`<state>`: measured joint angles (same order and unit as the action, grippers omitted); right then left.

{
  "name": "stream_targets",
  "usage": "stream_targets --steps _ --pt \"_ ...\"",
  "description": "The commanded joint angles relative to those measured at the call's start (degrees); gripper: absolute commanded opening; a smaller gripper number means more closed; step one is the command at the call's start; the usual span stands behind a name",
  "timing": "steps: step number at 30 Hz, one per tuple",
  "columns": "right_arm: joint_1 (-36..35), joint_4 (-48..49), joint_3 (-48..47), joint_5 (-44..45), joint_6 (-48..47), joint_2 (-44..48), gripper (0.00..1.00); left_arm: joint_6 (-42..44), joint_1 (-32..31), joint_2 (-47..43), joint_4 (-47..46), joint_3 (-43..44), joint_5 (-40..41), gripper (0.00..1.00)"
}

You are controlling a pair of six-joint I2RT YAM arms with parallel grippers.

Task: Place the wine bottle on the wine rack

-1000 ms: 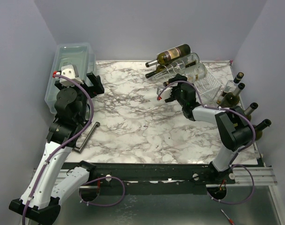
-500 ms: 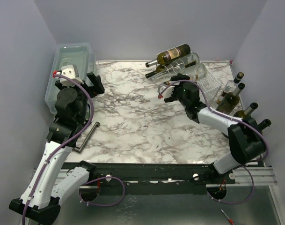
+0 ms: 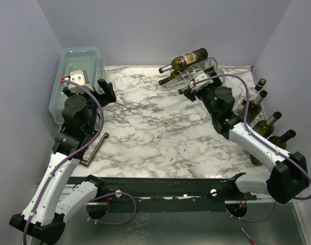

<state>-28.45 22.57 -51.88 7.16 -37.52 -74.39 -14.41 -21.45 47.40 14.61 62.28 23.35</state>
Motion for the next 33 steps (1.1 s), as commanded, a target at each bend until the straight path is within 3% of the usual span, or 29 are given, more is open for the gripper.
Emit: stream_targets --steps 1,9,13,15,17,21,23,26,33 --pt "-0.07 0.64 -3.41 9.64 18.94 4.56 1.00 -0.79 -0.43 -0.15 -0.80 -0.49 -1.56 0.99" --pt "-0.07 -9.24 -9.19 20.83 28.22 10.60 1.00 -0.97 -0.67 0.16 -0.81 -0.65 -1.73 0.99" --pt "0.00 -12.20 -12.81 41.62 31.38 10.97 1.00 -0.80 -0.87 0.18 -0.77 -0.58 -1.47 0.99" --pt "0.17 -13.40 -14.23 45.98 30.58 10.85 1.00 -0.93 -0.87 0.20 -0.81 -0.66 -1.67 0.99" --pt "1.58 -16.08 -15.67 46.09 31.54 10.66 1.00 -0.88 -0.97 0.49 -0.81 -0.67 -1.65 0.99" --pt "9.01 -30.90 -21.18 39.31 43.52 8.08 1.00 -1.15 -1.04 0.41 -0.76 -0.54 -2.25 0.99" --pt "10.74 -35.47 -22.21 40.03 46.71 7.27 1.00 -0.99 -1.29 0.63 -0.77 -0.74 -1.90 0.99" --pt "11.73 -36.32 -19.57 42.76 47.29 8.30 1.00 -1.05 -1.62 1.02 -0.81 -0.70 -1.82 0.99" --pt "21.11 -39.00 -12.62 37.47 53.77 14.89 1.00 -1.19 -2.78 2.24 -0.89 -0.67 -2.58 0.99"
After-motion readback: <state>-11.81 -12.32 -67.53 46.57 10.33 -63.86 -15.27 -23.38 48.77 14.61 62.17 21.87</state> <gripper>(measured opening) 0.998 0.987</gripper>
